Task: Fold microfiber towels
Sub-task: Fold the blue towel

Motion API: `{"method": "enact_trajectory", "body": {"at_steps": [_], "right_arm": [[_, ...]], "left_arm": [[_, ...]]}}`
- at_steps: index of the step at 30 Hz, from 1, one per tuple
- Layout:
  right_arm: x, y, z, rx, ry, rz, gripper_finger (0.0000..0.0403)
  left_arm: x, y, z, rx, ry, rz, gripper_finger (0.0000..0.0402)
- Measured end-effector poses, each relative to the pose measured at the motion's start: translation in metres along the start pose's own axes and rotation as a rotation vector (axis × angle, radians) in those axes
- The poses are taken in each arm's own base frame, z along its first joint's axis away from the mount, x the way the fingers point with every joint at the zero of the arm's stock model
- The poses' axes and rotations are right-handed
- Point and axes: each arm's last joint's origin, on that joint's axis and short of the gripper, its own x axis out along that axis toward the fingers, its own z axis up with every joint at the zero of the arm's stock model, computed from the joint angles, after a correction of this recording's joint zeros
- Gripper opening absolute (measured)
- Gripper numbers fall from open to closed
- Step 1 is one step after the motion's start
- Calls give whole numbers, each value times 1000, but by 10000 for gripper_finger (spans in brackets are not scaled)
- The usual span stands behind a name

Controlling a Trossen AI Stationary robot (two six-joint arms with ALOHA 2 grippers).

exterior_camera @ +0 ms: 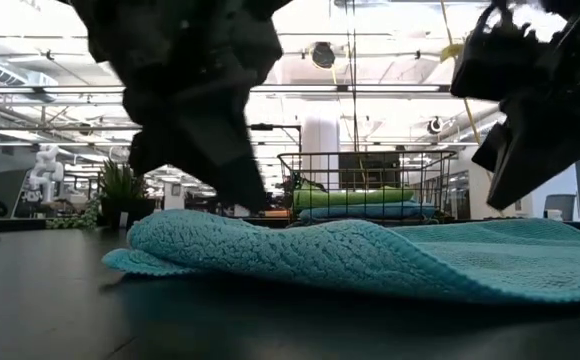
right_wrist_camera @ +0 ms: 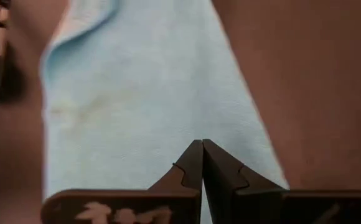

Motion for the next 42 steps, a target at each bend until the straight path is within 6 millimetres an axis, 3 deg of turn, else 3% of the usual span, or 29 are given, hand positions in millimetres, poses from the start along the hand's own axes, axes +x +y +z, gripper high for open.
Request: {"method": "enact_trajectory", "body": {"at_steps": [7, 16, 24, 36, 42], "right_arm": [[9, -15, -8, 42, 33, -51, 0], [11, -16, -9, 44, 2, -33, 0], [11, -19, -6, 48, -19, -62, 0], [11, -20, -5, 37, -17, -66, 0], [11, -20, -5, 39, -11, -53, 0]], "left_arm": [[-2, -7, -6, 20, 15, -48, 4], [3, 1, -8, 29, 28, 28, 2], [7, -4, -11, 20, 88, -51, 2], [-4, -25, -41, 76, 349, -253, 4], [-8, -27, -47, 45, 264, -181, 3]]}}
